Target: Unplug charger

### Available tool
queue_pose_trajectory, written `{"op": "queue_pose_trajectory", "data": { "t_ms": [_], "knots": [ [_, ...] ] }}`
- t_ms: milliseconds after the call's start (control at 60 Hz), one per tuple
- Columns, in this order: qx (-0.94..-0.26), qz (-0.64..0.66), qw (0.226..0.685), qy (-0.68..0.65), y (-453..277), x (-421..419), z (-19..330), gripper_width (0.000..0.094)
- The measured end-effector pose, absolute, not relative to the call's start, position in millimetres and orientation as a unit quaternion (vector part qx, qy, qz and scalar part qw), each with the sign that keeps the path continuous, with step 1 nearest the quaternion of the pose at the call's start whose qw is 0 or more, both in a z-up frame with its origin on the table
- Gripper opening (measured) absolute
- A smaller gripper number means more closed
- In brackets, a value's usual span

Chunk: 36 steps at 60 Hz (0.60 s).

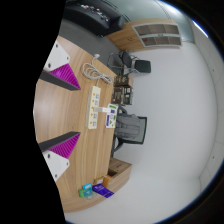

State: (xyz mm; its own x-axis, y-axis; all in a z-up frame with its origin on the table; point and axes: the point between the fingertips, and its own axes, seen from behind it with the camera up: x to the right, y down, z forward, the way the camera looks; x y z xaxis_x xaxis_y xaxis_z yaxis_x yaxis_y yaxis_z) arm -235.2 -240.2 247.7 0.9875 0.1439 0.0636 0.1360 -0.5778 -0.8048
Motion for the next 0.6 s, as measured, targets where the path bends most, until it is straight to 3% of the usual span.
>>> {"op": "queue_pose_trajectory", "data": {
  "t_ms": [367,600],
  "knots": [
    [-0.906,-0.024,0.419,-0.053,-193.2,-251.5,179.8,0.0863],
    [-0.89,-0.012,0.455,-0.032,-86.4,-280.8,129.4,0.0859]
  ]
}}
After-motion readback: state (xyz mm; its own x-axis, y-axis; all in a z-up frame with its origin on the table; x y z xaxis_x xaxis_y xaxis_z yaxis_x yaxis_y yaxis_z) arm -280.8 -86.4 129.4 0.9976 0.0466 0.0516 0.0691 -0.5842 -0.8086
